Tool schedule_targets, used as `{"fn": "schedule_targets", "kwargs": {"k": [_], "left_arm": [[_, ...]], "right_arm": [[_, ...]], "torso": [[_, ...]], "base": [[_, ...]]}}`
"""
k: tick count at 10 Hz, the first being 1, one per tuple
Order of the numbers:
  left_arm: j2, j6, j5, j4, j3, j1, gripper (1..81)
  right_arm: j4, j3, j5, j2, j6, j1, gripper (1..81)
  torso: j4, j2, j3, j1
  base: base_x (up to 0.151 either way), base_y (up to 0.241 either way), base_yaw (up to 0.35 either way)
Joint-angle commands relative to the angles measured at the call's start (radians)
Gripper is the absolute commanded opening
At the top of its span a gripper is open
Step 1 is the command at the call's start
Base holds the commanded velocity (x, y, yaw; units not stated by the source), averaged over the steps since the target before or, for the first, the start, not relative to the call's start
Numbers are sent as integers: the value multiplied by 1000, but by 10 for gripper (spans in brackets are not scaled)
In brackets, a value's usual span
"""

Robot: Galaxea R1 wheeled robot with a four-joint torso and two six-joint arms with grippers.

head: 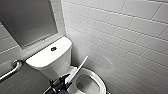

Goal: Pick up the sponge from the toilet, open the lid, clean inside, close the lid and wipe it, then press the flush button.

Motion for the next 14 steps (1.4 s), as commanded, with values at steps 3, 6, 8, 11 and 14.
{"fn": "schedule_targets", "kwargs": {"k": [3,6,8,11,14], "left_arm": [[-100,10,6,18,23,-113,811],[-123,5,-26,-1,-41,-109,811],[-92,5,-38,4,-78,-109,811],[-73,6,-58,9,-146,-106,811],[-91,8,-55,18,-193,-83,811]], "right_arm": [[-24,36,-42,-46,0,1,10],[-22,45,-39,-55,0,-6,10],[-22,48,-36,-55,0,-16,10],[-22,77,-30,-78,0,-43,10],[-24,86,-29,-81,0,-43,10]], "torso": [[0,0,0,0],[0,0,0,0],[0,0,0,0],[0,0,0,0],[0,0,0,0]], "base": [[0,0,0],[0,0,0],[0,0,0],[0,0,0],[0,0,0]]}}
